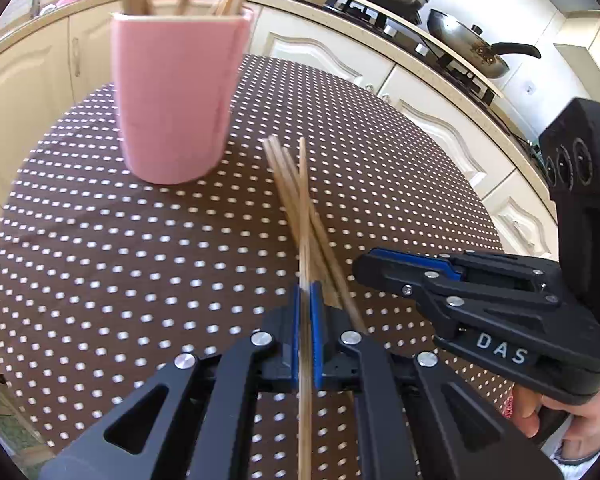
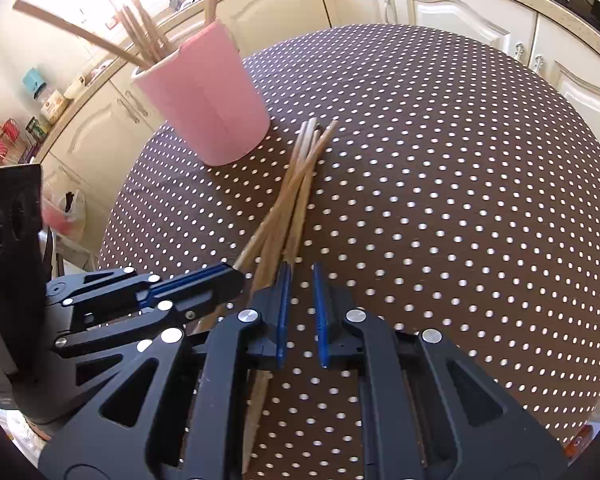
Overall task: Organize utensils
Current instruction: 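Close the left gripper on a chopstick while the right gripper grasps another, then lift the left gripper's chopstick upright over the pink cup while the right gripper does likewise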
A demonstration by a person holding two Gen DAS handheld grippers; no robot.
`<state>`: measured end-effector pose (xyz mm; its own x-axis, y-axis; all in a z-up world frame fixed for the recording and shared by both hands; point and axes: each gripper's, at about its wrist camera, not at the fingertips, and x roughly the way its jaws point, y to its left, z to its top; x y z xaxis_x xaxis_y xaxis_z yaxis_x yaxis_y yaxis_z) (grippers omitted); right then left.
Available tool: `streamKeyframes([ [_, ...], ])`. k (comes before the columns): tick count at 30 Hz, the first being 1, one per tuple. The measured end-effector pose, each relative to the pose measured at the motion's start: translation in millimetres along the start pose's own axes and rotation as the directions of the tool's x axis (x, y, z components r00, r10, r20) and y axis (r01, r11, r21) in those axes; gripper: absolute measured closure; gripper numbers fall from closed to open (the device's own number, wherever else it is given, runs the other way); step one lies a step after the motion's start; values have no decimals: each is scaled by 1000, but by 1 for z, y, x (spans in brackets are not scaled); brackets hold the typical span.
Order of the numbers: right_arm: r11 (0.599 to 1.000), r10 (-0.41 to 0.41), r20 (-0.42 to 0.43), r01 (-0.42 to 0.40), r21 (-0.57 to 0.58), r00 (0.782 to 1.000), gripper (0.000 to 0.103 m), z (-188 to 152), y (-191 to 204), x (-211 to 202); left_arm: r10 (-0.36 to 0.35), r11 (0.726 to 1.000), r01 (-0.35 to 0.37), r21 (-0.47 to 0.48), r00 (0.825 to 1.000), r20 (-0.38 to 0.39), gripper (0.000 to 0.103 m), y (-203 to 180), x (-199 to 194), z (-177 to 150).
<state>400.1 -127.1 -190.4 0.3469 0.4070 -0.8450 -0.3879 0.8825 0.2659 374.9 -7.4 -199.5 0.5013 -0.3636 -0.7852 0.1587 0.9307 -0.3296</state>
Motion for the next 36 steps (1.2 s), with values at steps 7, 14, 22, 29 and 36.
streamKeyframes([
  [7, 996, -87, -49, 85, -27, 995, 91, 9, 21, 13, 97, 995, -96, 11, 995, -31, 97, 18, -14, -9],
  [14, 974, -213, -145, 198, -114, 966, 90, 26, 60, 32, 140, 990, -139, 23, 988, -63, 97, 17, -5, 3],
  [22, 965, -243, -137, 225, -133, 960, 95, 32, 78, 41, 187, 979, -180, 101, 980, -63, 97, 0, 8, 18],
  [29, 988, -141, -39, 139, -68, 989, 97, 2, 48, 11, 118, 988, -117, 102, 993, -2, 97, -2, -6, 0],
  [36, 1000, -4, 121, 4, -1, 993, 97, -5, 30, -44, 49, 986, -66, 152, 993, 110, 98, -12, -44, -16],
])
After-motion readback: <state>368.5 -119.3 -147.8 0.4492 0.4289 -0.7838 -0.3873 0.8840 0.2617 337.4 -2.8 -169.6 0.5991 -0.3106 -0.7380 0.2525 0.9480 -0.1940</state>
